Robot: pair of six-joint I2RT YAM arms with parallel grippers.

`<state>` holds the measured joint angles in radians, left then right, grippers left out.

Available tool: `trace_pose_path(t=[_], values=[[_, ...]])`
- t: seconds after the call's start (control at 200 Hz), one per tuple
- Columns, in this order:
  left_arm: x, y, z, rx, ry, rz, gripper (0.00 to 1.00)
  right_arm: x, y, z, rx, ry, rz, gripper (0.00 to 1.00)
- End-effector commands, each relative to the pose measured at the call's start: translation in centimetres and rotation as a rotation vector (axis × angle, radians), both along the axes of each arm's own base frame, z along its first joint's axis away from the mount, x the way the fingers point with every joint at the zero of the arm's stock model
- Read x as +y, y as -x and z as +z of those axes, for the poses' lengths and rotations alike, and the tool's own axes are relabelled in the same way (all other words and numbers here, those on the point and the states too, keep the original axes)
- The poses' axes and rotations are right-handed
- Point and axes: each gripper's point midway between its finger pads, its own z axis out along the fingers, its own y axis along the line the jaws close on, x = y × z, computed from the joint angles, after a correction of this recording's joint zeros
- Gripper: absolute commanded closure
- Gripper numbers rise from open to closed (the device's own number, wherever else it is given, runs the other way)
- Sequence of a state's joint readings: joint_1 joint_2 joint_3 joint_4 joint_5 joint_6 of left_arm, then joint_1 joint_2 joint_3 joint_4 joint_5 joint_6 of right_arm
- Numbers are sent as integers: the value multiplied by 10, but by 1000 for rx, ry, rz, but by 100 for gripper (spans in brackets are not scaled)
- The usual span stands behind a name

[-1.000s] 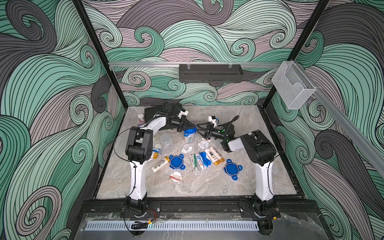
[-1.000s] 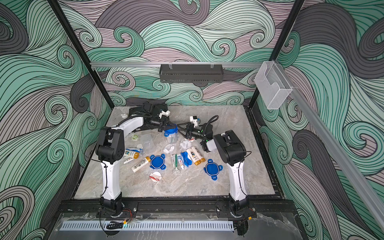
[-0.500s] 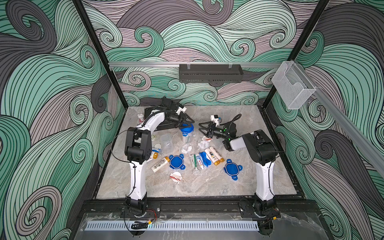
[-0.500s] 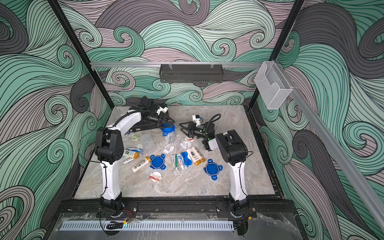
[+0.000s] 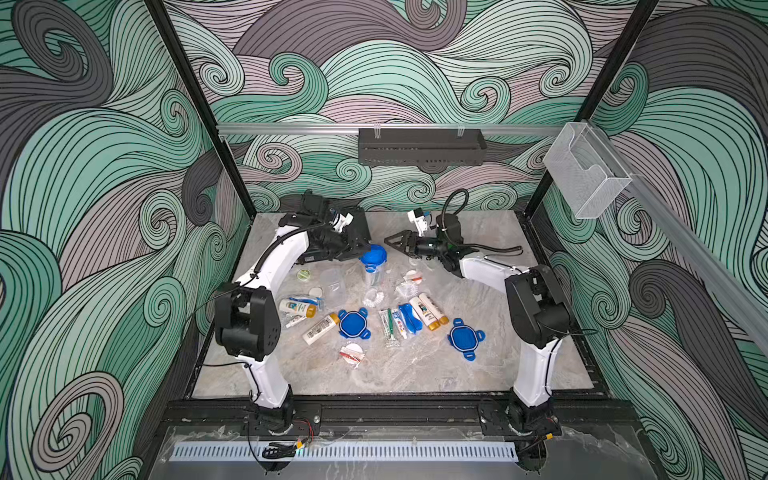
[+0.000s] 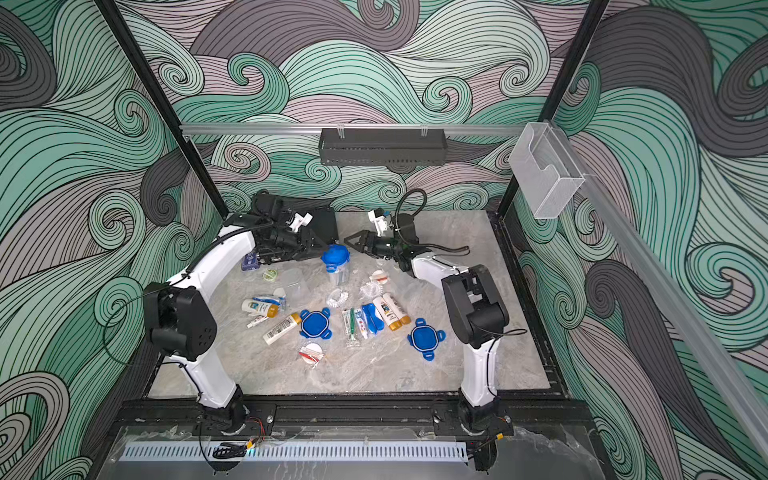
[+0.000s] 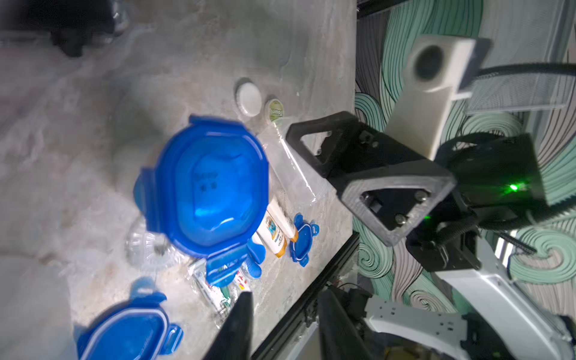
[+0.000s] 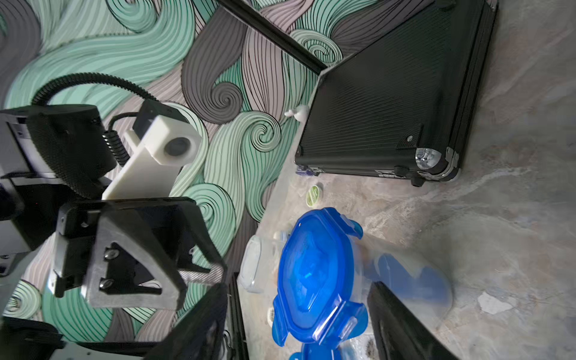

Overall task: Take out toiletry kits
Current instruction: Adjust the container at the center of the board.

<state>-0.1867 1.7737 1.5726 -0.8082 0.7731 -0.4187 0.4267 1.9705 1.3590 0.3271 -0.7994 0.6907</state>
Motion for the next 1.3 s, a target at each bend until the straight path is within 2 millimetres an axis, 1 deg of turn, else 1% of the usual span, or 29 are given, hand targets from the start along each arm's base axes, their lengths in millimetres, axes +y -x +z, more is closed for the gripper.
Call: trace_pose_path(t=[0.0,0.025,0.075,0.155,0.275,0.385,0.505,0.585,0.695,0.766,0.926,1.021,1.166,1.296], values=[[12,0,-28,53,-61,43,79,7,4,-23,-6,155,44,27],[12,1,-31,66,-61,37,81,9,4,-24,-1,165,52,27],[10,2,-36,77,-46,32,82,13,3,-26,2,178,64,27],[7,-2,-40,83,-32,28,84,17,1,-31,9,192,69,27],[6,-11,-43,87,-36,25,87,24,8,-34,8,213,95,27],[6,-17,-51,109,-54,21,89,27,15,-35,2,229,109,27],[5,-25,-58,121,-54,23,89,29,24,-31,6,224,132,28],[6,-28,-62,132,-64,18,89,29,31,-24,-4,213,137,28],[7,-31,-64,142,-74,0,88,31,44,-16,-20,191,156,28],[11,-33,-66,150,-88,-2,86,37,53,-12,-31,186,177,28],[17,-40,-63,150,-99,-11,80,50,75,-2,-58,175,218,28],[14,-44,-61,151,-89,-36,77,55,88,1,-69,169,241,28],[7,-50,-56,141,-42,-56,76,53,92,-2,-86,179,234,28],[1,-52,-50,132,-1,-74,76,43,90,-9,-77,201,209,28]])
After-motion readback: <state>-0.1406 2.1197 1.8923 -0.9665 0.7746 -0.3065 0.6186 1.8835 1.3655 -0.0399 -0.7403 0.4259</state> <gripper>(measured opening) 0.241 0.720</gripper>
